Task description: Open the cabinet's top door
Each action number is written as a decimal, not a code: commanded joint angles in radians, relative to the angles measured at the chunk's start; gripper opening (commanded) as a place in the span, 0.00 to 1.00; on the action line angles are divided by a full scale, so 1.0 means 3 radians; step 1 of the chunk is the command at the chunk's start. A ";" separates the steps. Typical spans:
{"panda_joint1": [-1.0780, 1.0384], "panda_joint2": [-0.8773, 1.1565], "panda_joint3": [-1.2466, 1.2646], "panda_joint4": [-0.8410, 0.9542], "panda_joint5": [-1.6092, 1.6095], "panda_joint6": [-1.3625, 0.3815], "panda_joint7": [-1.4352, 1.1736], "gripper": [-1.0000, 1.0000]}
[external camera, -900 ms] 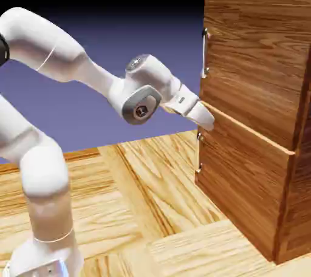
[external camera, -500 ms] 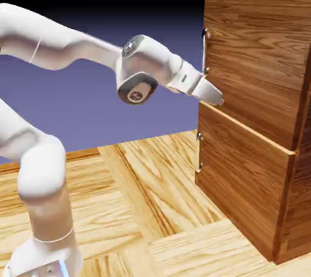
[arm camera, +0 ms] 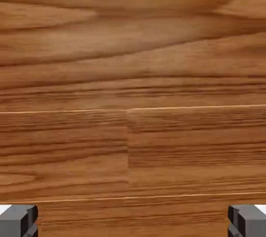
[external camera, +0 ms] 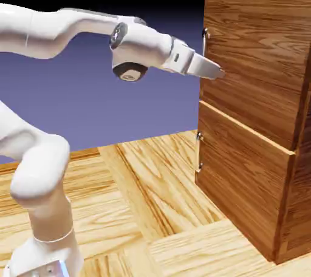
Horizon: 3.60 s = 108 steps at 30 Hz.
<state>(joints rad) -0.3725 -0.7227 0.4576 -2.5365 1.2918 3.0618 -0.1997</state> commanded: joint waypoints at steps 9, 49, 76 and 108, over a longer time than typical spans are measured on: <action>-0.0388 -0.0154 0.0462 0.0276 0.1305 0.0025 -0.0950 0.50; -0.1701 -0.0293 0.1916 0.1250 0.5349 -0.0141 -0.4136 0.00; 0.1531 -0.1037 -0.0795 -0.0580 0.2962 -0.0649 -0.3402 0.00; 0.1270 -0.2684 -0.3502 -0.1166 -0.1405 -0.3227 -0.1302 0.00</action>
<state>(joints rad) 0.0085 -1.5279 -0.5931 -2.8863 0.8713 2.0927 -0.5908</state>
